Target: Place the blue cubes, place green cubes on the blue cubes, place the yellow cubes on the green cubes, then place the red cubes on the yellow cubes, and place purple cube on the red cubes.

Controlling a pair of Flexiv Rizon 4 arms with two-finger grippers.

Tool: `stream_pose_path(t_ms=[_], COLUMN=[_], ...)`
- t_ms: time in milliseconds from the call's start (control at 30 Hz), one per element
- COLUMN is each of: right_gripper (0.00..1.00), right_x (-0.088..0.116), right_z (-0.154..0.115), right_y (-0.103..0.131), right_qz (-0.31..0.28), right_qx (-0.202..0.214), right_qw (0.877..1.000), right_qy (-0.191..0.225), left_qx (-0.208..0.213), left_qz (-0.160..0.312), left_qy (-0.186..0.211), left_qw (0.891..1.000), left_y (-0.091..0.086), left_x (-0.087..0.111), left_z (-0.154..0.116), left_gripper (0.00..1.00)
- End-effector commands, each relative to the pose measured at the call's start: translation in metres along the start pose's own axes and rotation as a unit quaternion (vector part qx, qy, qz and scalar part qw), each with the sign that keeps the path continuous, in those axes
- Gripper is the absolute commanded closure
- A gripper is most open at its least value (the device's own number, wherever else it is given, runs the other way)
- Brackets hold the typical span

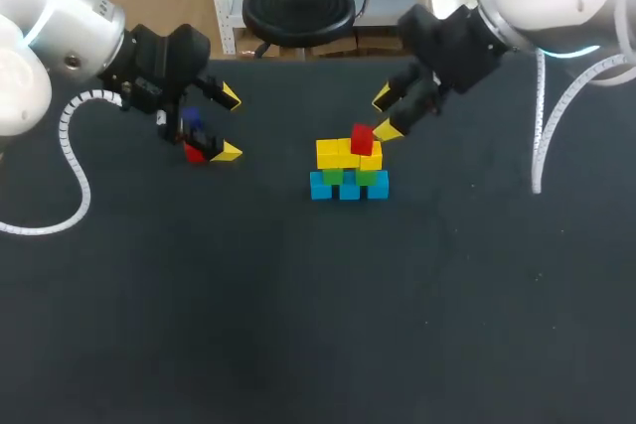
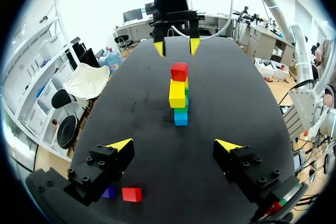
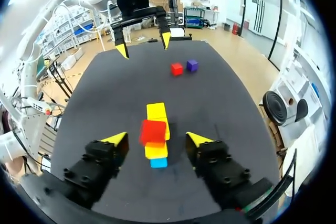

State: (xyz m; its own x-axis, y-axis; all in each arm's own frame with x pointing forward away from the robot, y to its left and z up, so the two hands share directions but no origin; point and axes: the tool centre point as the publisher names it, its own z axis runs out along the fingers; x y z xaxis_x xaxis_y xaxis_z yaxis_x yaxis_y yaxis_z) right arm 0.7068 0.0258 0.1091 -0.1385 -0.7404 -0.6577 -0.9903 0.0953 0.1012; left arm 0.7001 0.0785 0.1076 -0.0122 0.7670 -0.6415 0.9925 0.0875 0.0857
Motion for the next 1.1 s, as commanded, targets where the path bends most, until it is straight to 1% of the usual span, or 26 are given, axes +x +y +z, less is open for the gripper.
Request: stream_pose_path(t_ms=[33,100,233,700,1100], right_gripper=[1.0,1.0,1.0,1.0,1.0], right_x=[0.011,0.018,0.022,0.017,0.012], right_z=[-0.009,-0.01,-0.007,0.01,0.014], right_y=[0.018,0.02,0.021,0.012,0.003], right_qz=[0.014,0.02,0.024,0.021,0.015], right_qx=[0.033,0.032,0.029,0.008,-0.002], right_qw=[0.999,0.999,0.999,1.0,1.0], right_qy=[0.001,-0.006,-0.005,-0.002,0.005], left_qx=[0.0,0.0,0.0,0.0,0.0], left_qz=[0.0,0.0,0.0,0.0,0.0], left_qy=[0.0,0.0,0.0,0.0,0.0], left_qw=[1.0,1.0,1.0,1.0,1.0], left_y=[0.0,0.0,0.0,0.0,0.0], left_x=[0.0,0.0,0.0,0.0,0.0], left_z=[0.0,0.0,0.0,0.0,0.0], left_gripper=[0.0,0.0,0.0,0.0,0.0])
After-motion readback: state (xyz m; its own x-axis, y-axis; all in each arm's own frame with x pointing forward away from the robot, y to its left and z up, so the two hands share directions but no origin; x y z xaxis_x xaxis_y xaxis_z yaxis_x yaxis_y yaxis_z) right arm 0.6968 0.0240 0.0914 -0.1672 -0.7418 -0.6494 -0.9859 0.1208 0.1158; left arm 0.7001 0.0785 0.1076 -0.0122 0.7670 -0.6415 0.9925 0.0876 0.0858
